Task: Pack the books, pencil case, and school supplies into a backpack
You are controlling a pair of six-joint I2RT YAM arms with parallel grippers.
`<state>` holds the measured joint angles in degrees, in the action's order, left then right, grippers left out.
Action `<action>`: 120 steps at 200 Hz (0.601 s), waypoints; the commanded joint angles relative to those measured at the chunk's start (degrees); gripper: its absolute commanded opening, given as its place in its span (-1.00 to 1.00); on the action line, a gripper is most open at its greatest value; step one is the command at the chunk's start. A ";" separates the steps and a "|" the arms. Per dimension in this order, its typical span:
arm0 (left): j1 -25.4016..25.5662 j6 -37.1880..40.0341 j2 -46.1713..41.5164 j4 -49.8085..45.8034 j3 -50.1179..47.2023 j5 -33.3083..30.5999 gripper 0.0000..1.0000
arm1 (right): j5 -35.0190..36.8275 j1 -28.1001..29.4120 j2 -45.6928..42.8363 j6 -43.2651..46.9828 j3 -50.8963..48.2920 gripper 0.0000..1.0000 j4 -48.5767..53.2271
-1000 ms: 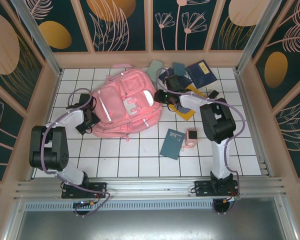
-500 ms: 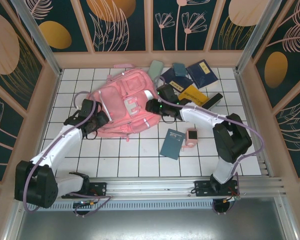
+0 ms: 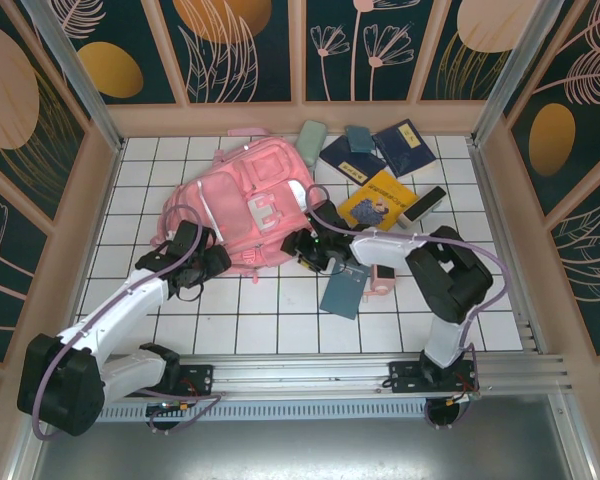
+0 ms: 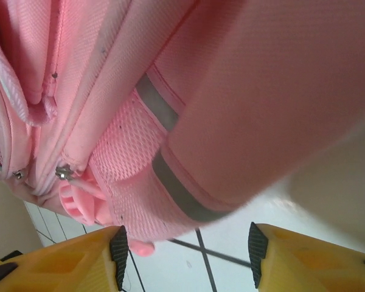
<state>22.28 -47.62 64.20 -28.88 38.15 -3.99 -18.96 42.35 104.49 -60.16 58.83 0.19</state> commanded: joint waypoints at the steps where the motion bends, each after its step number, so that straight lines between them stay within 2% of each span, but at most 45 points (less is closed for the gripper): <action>1: 0.41 0.79 -1.16 2.68 -1.34 3.51 0.32 | -1.89 -0.14 4.86 -0.82 3.98 0.13 -3.97; 13: 0.48 1.48 -2.06 3.75 -2.07 4.93 0.30 | -2.13 -0.25 6.61 -1.92 4.97 0.07 -4.07; 22: 0.48 2.02 -3.06 4.42 -2.69 5.77 0.29 | -1.36 -0.25 7.02 -3.07 4.62 -0.04 -4.30; 38: 0.43 3.16 -4.86 5.92 -4.25 7.99 0.29 | -0.14 -0.50 6.41 -5.69 2.79 -0.46 -5.85; 48: 0.48 4.07 -5.61 8.00 -5.70 11.60 0.30 | 0.43 -0.73 5.77 -7.04 2.25 -0.72 -6.10; 68: 0.48 6.30 -5.69 12.15 -7.94 18.24 0.30 | 0.13 -0.87 4.26 -8.54 2.71 -0.97 -6.00; 87: 0.57 7.18 -5.92 14.55 -8.84 21.22 0.28 | -1.09 -1.04 3.53 -8.88 6.12 -1.00 -2.64; 120: 0.57 7.21 -7.24 16.56 -9.10 21.56 0.28 | -1.45 -1.04 0.21 -10.86 7.71 -1.00 -1.88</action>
<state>22.52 -42.15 58.46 -16.51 29.36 14.46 -20.01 41.98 110.28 -68.01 63.90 -1.15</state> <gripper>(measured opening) 0.642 0.058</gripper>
